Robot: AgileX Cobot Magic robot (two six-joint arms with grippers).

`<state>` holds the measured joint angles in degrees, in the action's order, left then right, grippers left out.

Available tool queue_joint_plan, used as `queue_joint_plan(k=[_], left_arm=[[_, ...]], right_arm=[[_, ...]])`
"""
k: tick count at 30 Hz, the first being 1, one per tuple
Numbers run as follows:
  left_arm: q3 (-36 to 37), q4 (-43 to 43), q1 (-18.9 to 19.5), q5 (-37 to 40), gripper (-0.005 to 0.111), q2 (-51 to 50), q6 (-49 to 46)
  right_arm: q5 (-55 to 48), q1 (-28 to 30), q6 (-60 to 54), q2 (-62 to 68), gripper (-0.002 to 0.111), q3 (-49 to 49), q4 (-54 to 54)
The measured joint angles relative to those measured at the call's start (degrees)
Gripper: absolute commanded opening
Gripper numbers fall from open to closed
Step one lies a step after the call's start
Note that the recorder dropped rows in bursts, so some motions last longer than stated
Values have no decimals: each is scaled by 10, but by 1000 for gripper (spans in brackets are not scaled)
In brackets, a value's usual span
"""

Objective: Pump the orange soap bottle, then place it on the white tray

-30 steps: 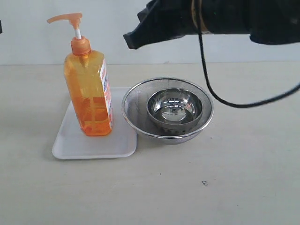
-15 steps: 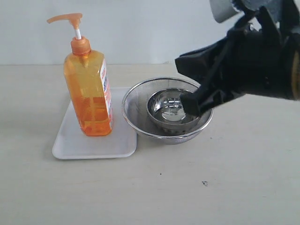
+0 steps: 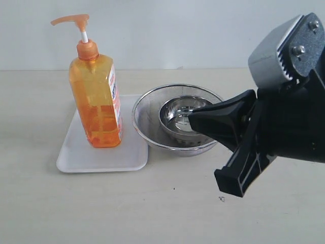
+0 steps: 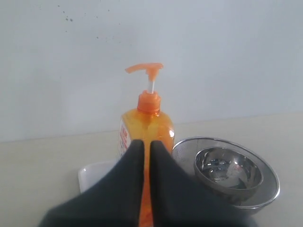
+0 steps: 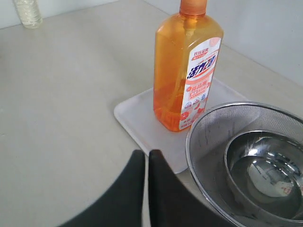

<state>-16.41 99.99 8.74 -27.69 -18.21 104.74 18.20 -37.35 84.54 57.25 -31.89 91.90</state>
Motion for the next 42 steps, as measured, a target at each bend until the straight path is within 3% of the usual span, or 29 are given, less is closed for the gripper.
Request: queue_joint_plan(k=[10, 22, 28, 29, 32, 36, 39, 42], left_arm=[[0, 0, -45, 1, 5, 5, 0], [0, 0, -47, 1, 5, 5, 1], [0, 0, -47, 1, 5, 5, 1], [0, 0, -47, 1, 5, 5, 1], [0, 0, -47, 1, 5, 5, 1], [0, 0, -47, 1, 5, 5, 1], [0, 0, -47, 1, 5, 5, 1], [0, 0, -47, 1, 5, 5, 1]], right_arm=[[1, 1, 1, 0, 0, 0, 0], [1, 1, 1, 0, 0, 0, 0], [-53, 1, -43, 0, 0, 0, -20], [-71, 1, -69, 0, 0, 0, -44], [-138, 1, -230, -7, 0, 0, -252], [-214, 1, -594, -39, 0, 3, -627], [-219, 1, -792, -69, 0, 18, -821], [-222, 1, -872, -124, 0, 49, -914]])
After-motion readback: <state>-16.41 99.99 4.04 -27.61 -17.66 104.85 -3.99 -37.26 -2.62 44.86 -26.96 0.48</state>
